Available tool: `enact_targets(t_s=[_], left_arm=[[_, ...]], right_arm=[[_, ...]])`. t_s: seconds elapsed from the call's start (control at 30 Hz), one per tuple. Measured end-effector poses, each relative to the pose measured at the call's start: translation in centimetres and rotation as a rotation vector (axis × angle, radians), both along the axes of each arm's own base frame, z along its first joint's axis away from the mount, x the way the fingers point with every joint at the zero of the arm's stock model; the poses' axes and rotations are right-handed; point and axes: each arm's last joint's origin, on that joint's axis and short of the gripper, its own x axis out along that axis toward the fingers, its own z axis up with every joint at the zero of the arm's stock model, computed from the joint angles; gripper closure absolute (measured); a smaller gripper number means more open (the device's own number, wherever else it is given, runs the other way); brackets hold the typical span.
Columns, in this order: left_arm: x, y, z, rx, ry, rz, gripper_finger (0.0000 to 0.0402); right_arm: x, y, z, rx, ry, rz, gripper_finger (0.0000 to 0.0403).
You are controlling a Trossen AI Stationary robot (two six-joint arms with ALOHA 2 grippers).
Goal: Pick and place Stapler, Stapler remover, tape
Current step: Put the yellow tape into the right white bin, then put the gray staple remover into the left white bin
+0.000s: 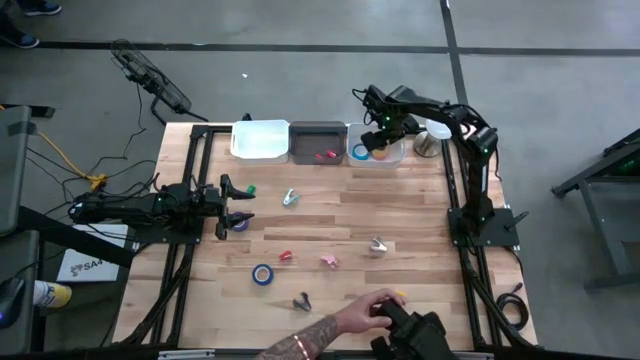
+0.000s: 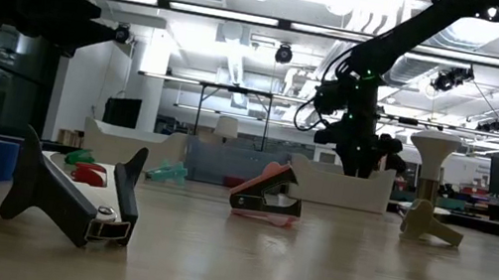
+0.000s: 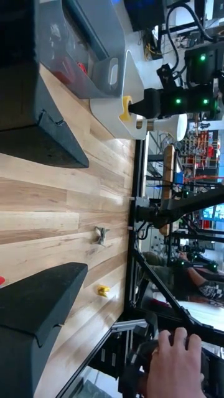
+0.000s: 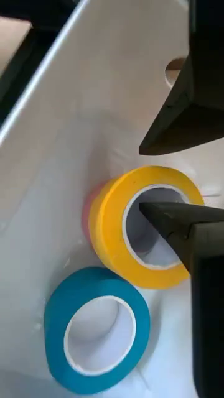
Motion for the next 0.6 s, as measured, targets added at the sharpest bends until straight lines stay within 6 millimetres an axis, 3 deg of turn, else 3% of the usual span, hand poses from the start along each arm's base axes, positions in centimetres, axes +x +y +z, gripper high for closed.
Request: enact_targets(t_s=[0.37, 0.6], left_arm=[[0.0, 0.0, 0.0, 0.000, 0.000, 0.000, 0.0143], [0.0, 0.0, 0.0, 0.000, 0.000, 0.000, 0.0143]], right_arm=[[-0.9, 0.7, 3.5, -0.060, -0.059, 0.002, 0.0267], [-0.9, 2.5, 6.5, -0.104, -0.112, 0.095, 0.0267]])
